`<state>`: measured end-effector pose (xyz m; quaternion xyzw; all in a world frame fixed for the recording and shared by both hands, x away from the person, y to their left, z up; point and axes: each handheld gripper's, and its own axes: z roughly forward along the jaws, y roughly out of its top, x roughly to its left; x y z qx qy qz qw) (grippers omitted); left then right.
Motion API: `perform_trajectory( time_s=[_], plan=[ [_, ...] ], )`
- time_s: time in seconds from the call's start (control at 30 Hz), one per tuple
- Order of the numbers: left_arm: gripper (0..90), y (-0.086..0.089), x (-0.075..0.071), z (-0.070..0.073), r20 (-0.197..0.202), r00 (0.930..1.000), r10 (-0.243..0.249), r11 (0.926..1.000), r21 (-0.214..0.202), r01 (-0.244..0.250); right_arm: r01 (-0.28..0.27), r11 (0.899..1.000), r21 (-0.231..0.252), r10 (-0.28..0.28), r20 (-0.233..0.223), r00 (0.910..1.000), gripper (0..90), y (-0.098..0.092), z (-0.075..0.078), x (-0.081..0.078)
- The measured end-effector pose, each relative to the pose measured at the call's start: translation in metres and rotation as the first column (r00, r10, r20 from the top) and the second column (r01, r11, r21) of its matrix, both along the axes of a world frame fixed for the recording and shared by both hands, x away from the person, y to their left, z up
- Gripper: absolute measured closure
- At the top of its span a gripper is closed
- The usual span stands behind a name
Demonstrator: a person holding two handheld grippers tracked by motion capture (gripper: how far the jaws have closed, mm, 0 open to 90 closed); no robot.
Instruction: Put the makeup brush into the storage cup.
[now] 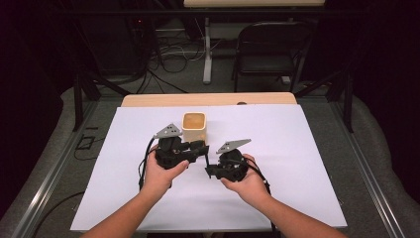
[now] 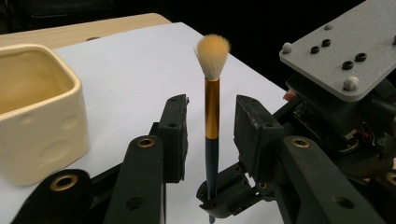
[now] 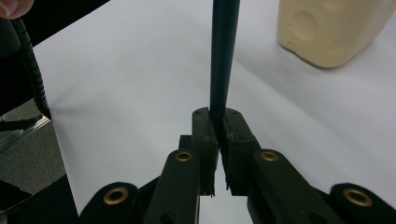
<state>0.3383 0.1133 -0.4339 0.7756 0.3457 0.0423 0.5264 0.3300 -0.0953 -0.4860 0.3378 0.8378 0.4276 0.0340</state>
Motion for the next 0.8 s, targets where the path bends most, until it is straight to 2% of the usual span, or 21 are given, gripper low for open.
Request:
perform_trajectory(
  time_s=[0.2, 0.37, 0.57, 0.8],
  plan=[
    [67.2, 0.0006, 0.0009, 0.0003, -0.004, 1.0000, 0.008, 1.0000, -0.003, -0.008, -0.005, 1.000, -0.002, 0.005, 0.004, 1.0000, 84.8, 0.0007, -0.0004, -0.0003],
    [70.4, -0.0001, 0.0006, 0.0010, -0.020, 0.9996, 0.019, 0.9996, -0.022, -0.020, -0.009, 1.000, -0.005, 0.009, 0.006, 0.9999, 84.8, 0.0017, -0.0007, -0.0008],
    [75.6, -0.0009, 0.0001, 0.0016, -0.038, 0.9990, 0.025, 0.9994, -0.022, -0.026, -0.011, 1.000, -0.006, 0.011, 0.007, 0.9999, 84.7, 0.0025, -0.0008, -0.0012],
    [77.5, -0.0006, 0.0007, 0.0018, -0.045, 0.9984, 0.033, 0.9990, -0.028, -0.034, -0.017, 1.000, -0.005, 0.017, 0.008, 0.9998, 84.8, 0.0031, -0.0008, -0.0017]
  ],
)
